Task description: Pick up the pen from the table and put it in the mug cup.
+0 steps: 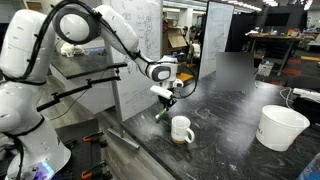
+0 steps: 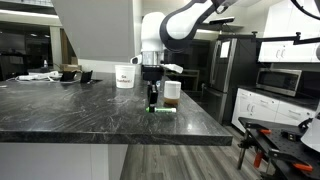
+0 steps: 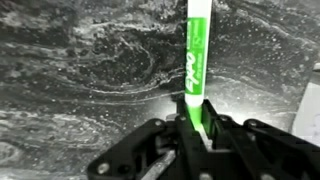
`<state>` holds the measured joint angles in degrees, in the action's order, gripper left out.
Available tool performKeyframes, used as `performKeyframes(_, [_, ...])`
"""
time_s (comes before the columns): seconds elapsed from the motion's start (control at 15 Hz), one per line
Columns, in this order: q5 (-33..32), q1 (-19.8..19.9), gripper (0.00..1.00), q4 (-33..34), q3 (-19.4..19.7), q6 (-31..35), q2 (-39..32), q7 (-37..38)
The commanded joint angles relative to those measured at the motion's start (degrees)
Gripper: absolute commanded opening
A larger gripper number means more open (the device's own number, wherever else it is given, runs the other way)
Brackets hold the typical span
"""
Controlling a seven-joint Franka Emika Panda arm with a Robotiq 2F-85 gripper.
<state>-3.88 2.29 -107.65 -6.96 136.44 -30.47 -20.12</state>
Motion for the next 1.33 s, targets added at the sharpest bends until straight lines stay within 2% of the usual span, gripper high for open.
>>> performKeyframes(0.0, [4.47, 3.84, 0.05, -5.96, -1.0, 1.64, 6.59, -5.28])
performKeyframes(0.33, [12.25, 9.43, 0.05, -12.25, -0.2, 4.17, 16.7, -16.74])
performKeyframes(0.6, [19.42, 10.88, 0.05, -13.96, 2.15, 6.07, 22.51, -24.98])
performKeyframes(0.87, [22.31, 10.2, 0.05, -12.36, 4.94, 7.28, 23.26, -30.82])
performKeyframes(1.27, [29.13, 10.77, 0.05, -12.21, 5.86, 11.82, 22.36, -40.2])
